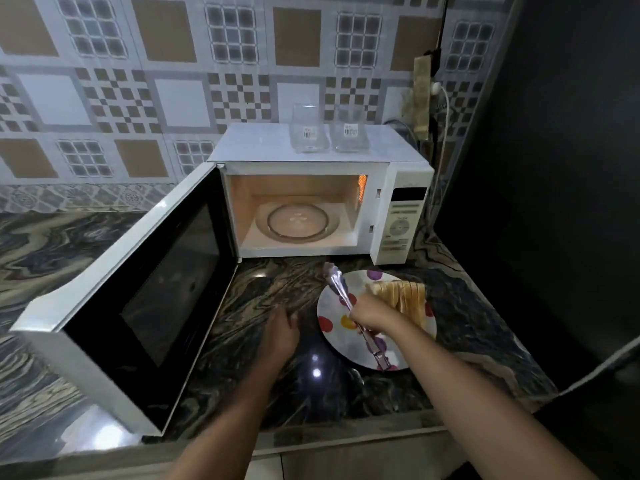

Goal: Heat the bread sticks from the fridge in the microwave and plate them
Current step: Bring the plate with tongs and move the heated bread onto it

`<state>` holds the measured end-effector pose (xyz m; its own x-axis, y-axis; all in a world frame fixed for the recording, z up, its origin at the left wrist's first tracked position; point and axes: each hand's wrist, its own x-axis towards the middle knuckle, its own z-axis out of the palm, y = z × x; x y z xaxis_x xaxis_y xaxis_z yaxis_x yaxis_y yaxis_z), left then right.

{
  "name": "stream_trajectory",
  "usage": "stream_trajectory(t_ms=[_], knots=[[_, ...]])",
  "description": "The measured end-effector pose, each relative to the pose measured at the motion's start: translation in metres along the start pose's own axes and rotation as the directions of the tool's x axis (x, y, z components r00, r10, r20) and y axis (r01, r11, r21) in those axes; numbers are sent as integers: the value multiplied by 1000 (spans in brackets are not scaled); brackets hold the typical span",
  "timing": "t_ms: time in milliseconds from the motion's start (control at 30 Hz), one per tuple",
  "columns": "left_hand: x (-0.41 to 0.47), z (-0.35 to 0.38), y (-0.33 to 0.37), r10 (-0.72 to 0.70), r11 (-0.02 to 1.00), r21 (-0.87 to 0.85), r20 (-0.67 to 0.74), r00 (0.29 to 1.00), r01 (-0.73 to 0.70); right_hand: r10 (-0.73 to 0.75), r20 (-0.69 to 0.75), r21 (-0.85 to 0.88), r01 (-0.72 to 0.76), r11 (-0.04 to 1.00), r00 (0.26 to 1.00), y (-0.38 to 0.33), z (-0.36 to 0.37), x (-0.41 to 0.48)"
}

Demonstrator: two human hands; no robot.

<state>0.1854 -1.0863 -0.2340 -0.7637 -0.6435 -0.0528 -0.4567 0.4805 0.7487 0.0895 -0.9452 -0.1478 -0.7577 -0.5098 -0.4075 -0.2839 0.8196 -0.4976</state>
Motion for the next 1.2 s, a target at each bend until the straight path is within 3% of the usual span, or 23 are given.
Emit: stream_trajectory(t_ms=[167,367,533,867,1200], knots=[[16,7,-37,87,941,325,53,995,-99,131,-24,-46,-132,990,991,-3,15,31],[28,14,-45,149,882,447,39,988,-151,208,-93,-123,-218,968,974,-7,32,50],[25,19,-49,221,884,430,-41,974,-183,243,-161,-102,-261,960,957,-8,37,55],[23,14,-53,220,892,403,8,975,-205,205,-196,-178,-240,954,959,-5,35,50],[29,7,-53,157,895,408,88,984,-179,30,-307,-109,-66,992,951,-9,2,39]])
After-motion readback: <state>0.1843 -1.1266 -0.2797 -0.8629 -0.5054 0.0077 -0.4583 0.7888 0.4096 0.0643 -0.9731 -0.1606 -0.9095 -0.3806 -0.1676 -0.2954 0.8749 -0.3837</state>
